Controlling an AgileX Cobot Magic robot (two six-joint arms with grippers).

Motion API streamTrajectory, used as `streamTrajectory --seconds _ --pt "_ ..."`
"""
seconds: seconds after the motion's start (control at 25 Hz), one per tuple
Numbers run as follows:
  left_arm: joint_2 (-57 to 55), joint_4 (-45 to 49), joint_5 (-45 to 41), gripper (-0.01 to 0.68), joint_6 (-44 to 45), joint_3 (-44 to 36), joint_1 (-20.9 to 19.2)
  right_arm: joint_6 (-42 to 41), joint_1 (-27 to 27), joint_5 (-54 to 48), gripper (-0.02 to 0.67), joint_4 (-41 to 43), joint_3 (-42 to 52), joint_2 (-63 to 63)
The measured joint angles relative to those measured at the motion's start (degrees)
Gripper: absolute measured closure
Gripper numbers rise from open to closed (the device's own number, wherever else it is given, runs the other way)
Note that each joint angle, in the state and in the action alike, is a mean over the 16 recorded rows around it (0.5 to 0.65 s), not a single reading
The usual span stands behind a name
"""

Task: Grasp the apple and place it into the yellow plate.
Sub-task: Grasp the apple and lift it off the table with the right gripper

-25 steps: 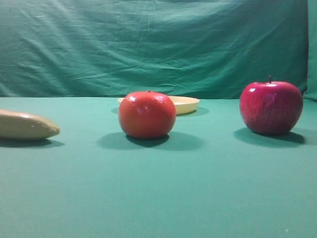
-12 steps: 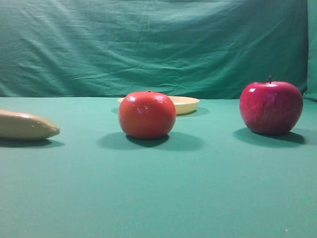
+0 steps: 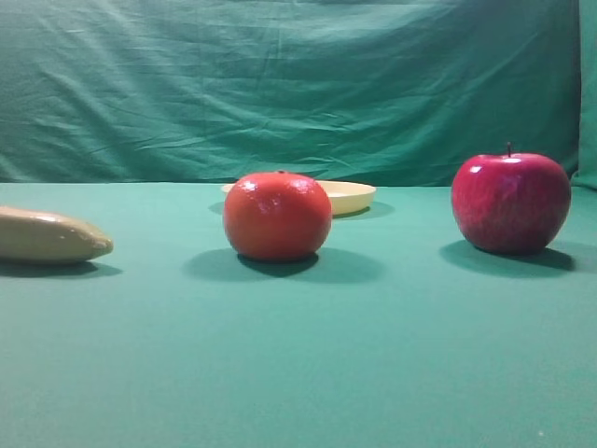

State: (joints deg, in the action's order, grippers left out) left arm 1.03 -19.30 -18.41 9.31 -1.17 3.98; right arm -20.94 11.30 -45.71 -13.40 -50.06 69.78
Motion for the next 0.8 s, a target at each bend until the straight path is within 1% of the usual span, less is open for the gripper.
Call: streamTrajectory --seconds 0.2,0.28,0.36,0.48,0.8 --pt "0.00 0.00 0.00 0.516 0.00 0.00 0.00 -0.62 3.88 3.29 0.646 1.59 -1.45 5.55" --pt "0.00 0.00 0.00 0.516 0.00 0.00 0.00 -0.90 5.14 4.74 0.629 2.24 -1.72 7.32" --pt "0.00 0.00 0.00 0.516 0.00 0.00 0.00 -1.18 6.04 6.10 0.594 2.87 -1.92 8.85" --pt "0.00 0.00 0.00 0.516 0.00 0.00 0.00 -1.48 6.82 7.82 0.502 3.58 -2.09 10.71" --pt "0.00 0.00 0.00 0.516 0.00 0.00 0.00 -0.65 7.16 9.88 0.181 4.21 -2.62 13.57"
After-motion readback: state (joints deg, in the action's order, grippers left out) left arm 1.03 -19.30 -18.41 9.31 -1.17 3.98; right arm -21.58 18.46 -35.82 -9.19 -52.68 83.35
